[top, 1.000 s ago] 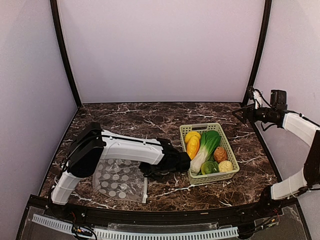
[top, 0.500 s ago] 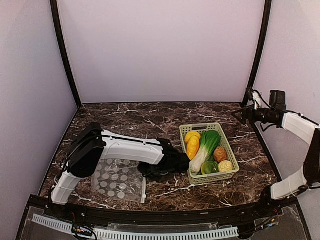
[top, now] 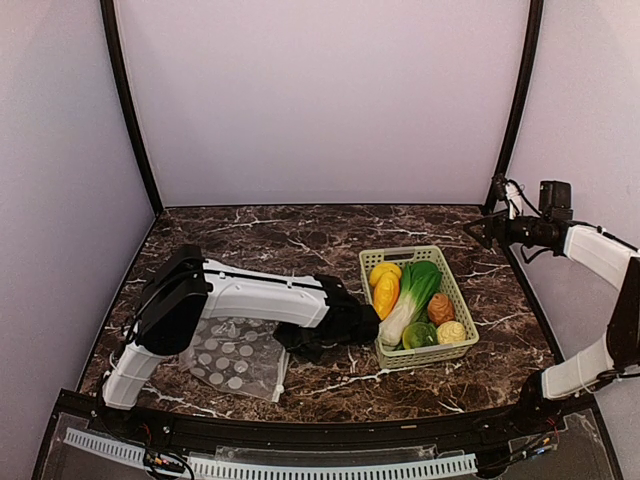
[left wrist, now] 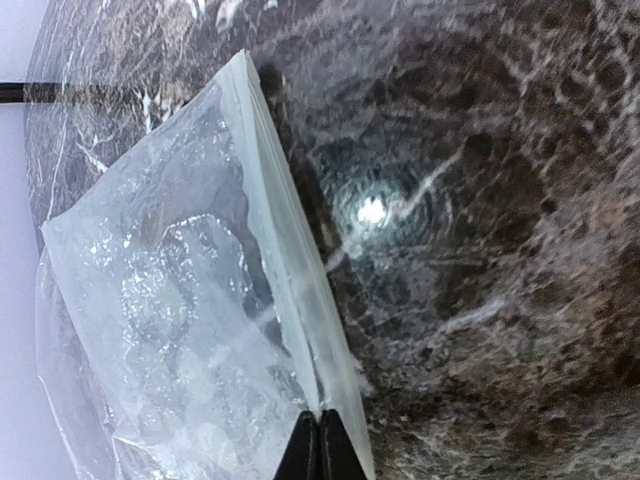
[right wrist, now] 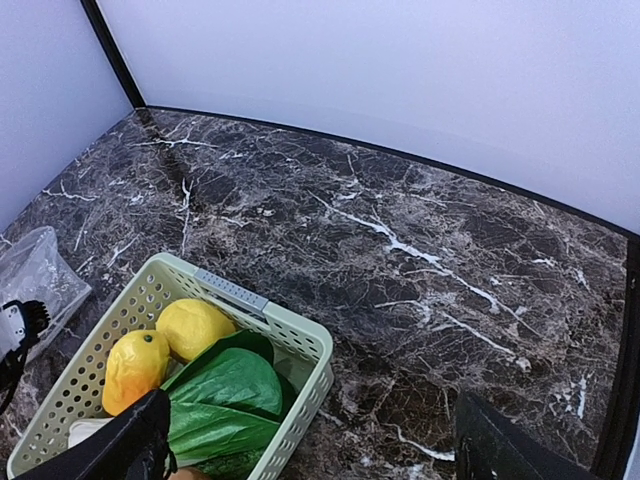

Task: Place the food in the zip-top bag and seal the zipper
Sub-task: Pick up the zipper food storage bag at the center of the board, then pass from the left arm to the right

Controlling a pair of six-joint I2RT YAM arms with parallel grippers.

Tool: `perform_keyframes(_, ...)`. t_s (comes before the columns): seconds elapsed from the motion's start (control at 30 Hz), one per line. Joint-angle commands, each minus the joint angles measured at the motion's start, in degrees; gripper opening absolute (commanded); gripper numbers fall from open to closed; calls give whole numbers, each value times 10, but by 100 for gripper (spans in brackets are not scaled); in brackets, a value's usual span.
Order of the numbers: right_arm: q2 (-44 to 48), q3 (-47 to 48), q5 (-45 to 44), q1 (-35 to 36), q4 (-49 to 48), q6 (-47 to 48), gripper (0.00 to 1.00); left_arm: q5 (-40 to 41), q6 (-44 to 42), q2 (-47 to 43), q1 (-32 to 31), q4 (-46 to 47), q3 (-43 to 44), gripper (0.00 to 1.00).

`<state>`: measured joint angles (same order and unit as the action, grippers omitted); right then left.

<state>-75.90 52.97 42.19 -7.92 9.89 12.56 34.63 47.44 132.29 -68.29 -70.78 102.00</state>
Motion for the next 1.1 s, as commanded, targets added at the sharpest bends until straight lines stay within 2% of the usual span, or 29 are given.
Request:
perform_keyframes(0.0,28,2,4,4,-20,-40,94,32,-27,-14,4,-53,76,1)
perform_keyframes(0.07,41,15,29,12,-11,-50,94,41,-37,-19,5,-76,116,1)
perform_keyframes(0.2,42,74,53,72,58,-46,93,66,-39,-37,10,-119,190,1)
perform_keyframes(0.33,-6,147,68,167,104,-89,89,87,-34,-84,22,-72,201,1)
perform_keyframes(0.6,-112,245,-12,342,132,-211,85,99,-12,-150,30,82,162,1)
perform_keyframes(0.77,-172,279,-14,390,156,-251,86,108,0,-192,30,179,102,1)
perform_keyframes(0.93,-179,295,11,416,161,-264,87,107,-2,-250,32,279,3,1)
perform_keyframes(1.07,-188,305,-29,442,170,-259,89,110,6,-274,33,330,-37,1)
